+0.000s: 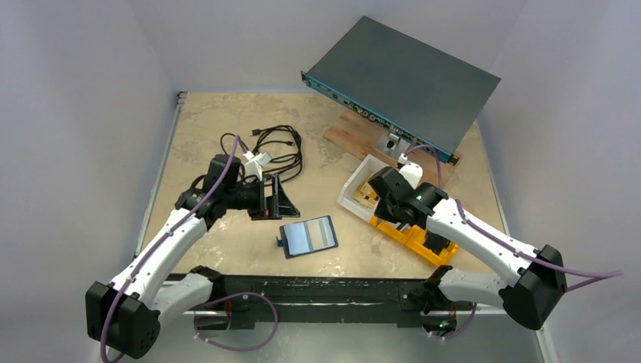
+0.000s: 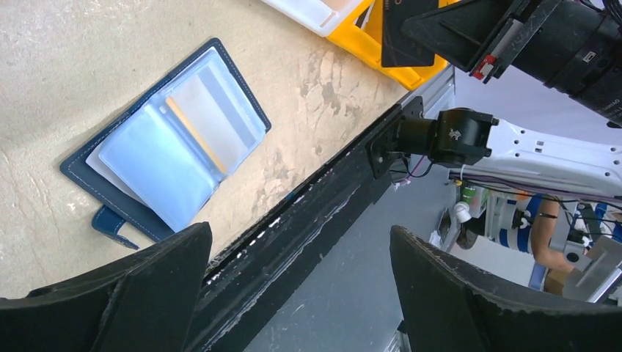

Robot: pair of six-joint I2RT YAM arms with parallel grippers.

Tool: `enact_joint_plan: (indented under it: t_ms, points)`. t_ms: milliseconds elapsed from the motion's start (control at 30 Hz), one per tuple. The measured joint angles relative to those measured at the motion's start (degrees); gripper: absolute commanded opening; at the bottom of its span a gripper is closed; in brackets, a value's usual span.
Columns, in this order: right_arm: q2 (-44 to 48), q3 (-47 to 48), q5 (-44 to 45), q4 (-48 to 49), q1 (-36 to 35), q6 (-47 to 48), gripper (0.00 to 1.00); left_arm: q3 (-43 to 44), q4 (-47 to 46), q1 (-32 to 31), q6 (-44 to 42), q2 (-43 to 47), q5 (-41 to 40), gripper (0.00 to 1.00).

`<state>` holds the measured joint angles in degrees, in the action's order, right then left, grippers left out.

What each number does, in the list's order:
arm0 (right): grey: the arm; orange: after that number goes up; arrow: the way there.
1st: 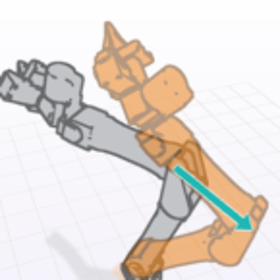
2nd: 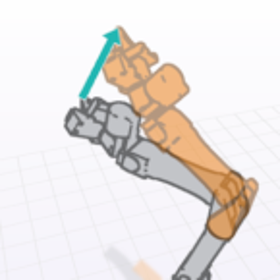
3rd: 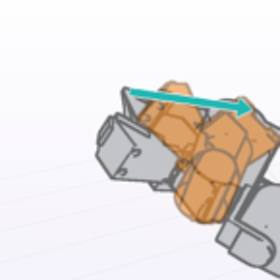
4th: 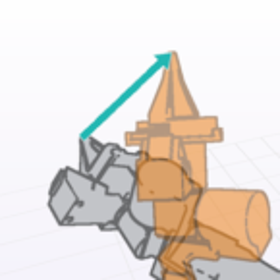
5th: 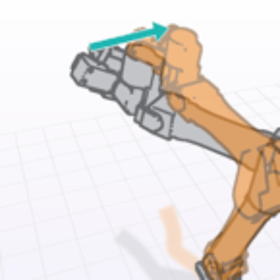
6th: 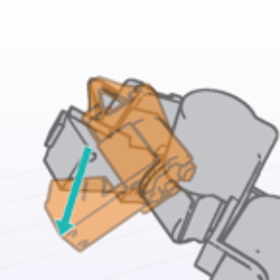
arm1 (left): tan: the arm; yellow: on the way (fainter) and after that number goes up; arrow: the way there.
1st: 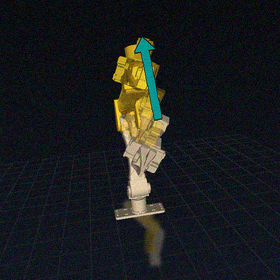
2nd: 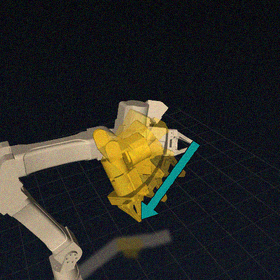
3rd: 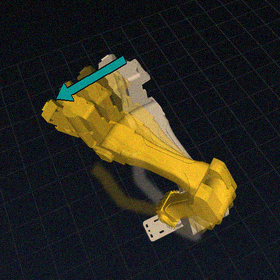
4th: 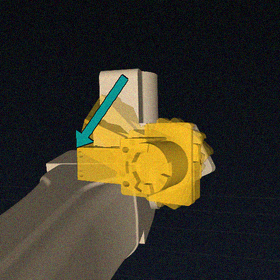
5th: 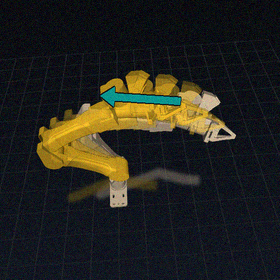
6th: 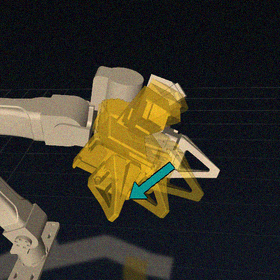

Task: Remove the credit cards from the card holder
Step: Place the credit card in the storage box.

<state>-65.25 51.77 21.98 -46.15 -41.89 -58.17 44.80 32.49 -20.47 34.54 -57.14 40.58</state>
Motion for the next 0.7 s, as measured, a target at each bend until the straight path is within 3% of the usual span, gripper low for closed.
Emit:
enact_joint_plan:
  t_ms: [367,700]
  points:
    - [-5.5,3.1,15.0,-20.5,2.3,-12.4,0.0,0.0,0.2,-0.3,-1.2,-0.7,-0.4,0.92]
    - [-4.1,3.8,19.5,-26.3,8.9,-16.8,0.0,0.0,0.2,-0.3,-1.2,-2.1,-0.4,0.92]
